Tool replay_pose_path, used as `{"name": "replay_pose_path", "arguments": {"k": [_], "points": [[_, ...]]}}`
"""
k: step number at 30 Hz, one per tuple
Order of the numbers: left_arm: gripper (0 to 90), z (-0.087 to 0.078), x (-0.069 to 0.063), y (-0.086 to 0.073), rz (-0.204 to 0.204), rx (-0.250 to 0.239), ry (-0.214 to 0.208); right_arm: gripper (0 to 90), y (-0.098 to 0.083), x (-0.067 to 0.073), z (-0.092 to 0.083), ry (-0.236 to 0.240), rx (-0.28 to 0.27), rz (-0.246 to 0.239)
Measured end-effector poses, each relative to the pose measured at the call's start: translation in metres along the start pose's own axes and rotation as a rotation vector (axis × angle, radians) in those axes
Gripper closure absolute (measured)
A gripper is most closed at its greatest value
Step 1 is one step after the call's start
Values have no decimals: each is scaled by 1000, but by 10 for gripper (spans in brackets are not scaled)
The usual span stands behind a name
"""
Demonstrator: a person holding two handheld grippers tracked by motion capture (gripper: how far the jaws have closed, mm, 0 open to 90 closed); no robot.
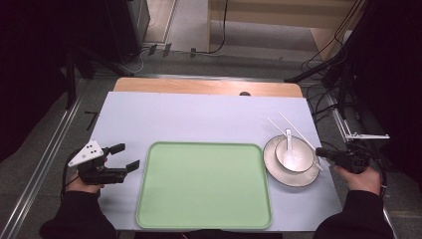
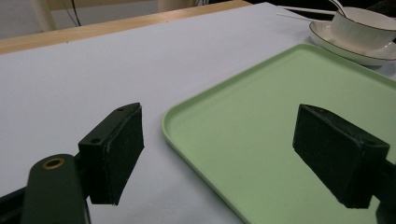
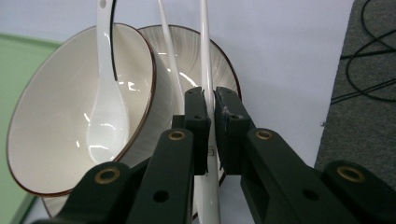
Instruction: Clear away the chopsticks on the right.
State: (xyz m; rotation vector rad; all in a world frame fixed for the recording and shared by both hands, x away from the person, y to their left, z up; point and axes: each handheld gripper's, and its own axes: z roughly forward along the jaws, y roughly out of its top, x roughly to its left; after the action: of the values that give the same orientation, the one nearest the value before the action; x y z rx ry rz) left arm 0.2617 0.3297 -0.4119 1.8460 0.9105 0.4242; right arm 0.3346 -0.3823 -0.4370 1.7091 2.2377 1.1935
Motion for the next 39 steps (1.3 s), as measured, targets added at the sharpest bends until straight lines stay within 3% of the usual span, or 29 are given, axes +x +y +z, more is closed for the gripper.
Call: {"name": "replay_pose_path", "arguments": {"k": [8, 21, 32, 39], "points": [[165, 0, 0, 0, 0, 3, 2, 855, 3, 1, -7, -7, -3, 27], [165, 1, 0, 0, 2, 10, -3, 855, 14, 15, -25, -2, -26, 57], [165, 1, 0, 0, 0, 10, -2, 855, 22, 32, -41, 7, -45, 57], [166, 1, 0, 0, 1, 10, -1, 855, 28, 47, -48, 30, -52, 31]]}}
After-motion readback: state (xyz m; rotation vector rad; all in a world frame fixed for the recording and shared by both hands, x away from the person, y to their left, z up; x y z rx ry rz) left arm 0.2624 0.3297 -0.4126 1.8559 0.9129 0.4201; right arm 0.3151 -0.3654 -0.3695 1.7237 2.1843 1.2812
